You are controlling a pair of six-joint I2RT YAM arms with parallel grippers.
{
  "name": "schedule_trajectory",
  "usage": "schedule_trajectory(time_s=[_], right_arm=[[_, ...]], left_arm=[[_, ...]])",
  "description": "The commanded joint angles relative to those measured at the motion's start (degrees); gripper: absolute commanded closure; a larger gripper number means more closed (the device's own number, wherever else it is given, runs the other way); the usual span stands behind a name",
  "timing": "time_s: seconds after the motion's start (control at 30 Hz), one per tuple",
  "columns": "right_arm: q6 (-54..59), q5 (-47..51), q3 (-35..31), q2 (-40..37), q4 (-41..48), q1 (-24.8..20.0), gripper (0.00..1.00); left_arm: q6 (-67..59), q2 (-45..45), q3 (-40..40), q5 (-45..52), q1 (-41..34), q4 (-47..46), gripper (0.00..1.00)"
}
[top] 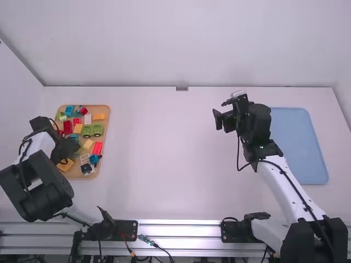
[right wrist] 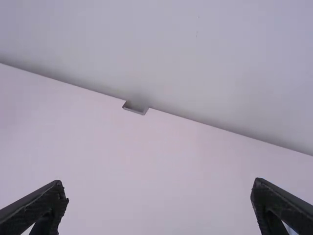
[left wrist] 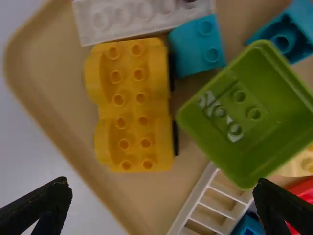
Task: Assemble lego blocks to make yellow taxi
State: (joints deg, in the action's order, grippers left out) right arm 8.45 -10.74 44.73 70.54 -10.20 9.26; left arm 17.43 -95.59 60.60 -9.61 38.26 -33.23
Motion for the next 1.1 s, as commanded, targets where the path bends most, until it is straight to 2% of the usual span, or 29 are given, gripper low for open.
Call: schedule_trajectory(time_s=[0.0,0.1,0.27,0.4,0.77,1.07], right_arm=[[-0.13,0.11,1.49,0.02,-0.24,0.2,0.01],[-0.09,0.09,1.49,0.02,-0.24,0.2,0.01],[-0.11,0.09,1.49,0.02,-0.26,0.2,0.01],[-0.11,0.09,1.49,0.02,-0.28,0.2,0.01],[-0.11,0.09,1.49,0.02,-0.94,0.2,0.01],[-0.11,0.09,1.49,0.02,-0.98,0.2,0.01]], left_arm=[[6.75,-0.22,0.13,-7.34,0.59,-0.51,0.01],[6.95,-0.22,-1.88,-8.04,1.03,2.04,0.01],[-2.54,-0.22,-7.06,-0.6,1.01,10.9,0.01],[-0.72,-0.22,-9.9,-1.26,1.33,13.8,0.01],[-1.46,-0.2,-8.39,-1.02,2.14,15.05,0.01],[-0.33,-0.09,-1.51,-1.22,2.19,6.0,0.01]])
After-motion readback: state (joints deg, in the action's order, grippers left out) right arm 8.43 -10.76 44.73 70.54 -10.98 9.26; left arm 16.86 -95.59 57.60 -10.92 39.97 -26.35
